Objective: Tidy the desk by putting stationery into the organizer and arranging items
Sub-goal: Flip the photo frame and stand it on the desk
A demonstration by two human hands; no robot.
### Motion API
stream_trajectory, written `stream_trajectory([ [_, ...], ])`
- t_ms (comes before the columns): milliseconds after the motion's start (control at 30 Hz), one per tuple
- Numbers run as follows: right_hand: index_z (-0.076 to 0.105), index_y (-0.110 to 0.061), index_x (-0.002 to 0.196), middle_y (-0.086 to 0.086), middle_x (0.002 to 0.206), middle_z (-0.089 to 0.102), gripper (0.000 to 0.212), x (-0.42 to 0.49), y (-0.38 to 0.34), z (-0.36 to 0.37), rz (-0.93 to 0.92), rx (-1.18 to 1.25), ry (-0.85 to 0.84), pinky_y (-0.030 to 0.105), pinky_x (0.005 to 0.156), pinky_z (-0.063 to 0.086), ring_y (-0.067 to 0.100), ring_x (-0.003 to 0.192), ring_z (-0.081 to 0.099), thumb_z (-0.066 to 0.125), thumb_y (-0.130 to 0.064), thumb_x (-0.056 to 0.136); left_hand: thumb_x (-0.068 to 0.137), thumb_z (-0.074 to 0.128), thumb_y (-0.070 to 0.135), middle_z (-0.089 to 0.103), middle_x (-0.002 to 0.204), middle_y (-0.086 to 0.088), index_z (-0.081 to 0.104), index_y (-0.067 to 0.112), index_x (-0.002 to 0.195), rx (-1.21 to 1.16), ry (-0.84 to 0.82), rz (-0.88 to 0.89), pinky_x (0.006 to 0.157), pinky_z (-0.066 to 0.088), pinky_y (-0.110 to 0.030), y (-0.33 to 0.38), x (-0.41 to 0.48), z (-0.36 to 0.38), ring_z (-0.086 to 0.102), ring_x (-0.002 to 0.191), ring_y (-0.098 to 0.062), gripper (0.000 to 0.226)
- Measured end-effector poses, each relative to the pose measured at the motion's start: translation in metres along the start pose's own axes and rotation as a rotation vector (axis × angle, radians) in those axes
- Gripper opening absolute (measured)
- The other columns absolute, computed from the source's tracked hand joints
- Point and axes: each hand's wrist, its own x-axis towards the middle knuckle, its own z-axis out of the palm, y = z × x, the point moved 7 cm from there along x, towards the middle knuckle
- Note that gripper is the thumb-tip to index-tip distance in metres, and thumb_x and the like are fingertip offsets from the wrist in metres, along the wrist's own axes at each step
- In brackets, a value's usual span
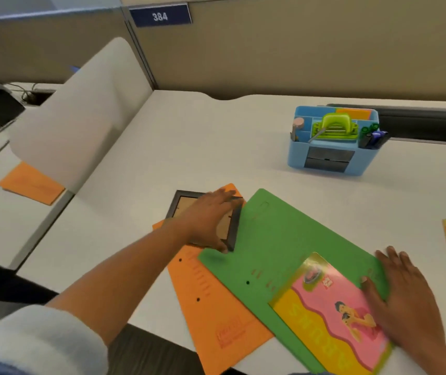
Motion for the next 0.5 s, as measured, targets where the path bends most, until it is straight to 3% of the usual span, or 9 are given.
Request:
stream_trajectory([
  [200, 0.041, -0.01, 0.144, 0.014, 0.153, 0.036, 0.08, 0.0, -0.01, -0.004, 0.032, -0.001, -0.028, 0.049, 0.115, 0.025, 0.032, 0.143, 0.029, 0.026, -0.063, 0.085, 0.049, 0.086, 0.061, -0.009, 0.162, -0.002, -0.011, 0.031, 0.152, 0.108, -0.165, -0.148, 0.12, 0.003, -0.045, -0.075, -0.005, 0.004, -0.006, 0.149, -0.023, 0.145],
  [500, 0.036, -0.007, 0.146, 0.017, 0.155, 0.031, 0.096, 0.006, -0.02, -0.005, 0.104, -0.03, -0.142, 0.053, 0.115, 0.022, 0.037, 0.143, 0.026, 0.027, -0.074, 0.078, 0.042, 0.082, 0.072, 0.009, 0.16, -0.007, -0.017, 0.032, 0.15, 0.118, -0.198, -0.097, 0.119, -0.002, -0.051, -0.088, 0.007, 0.019, 0.009, 0.147, -0.028, 0.152],
])
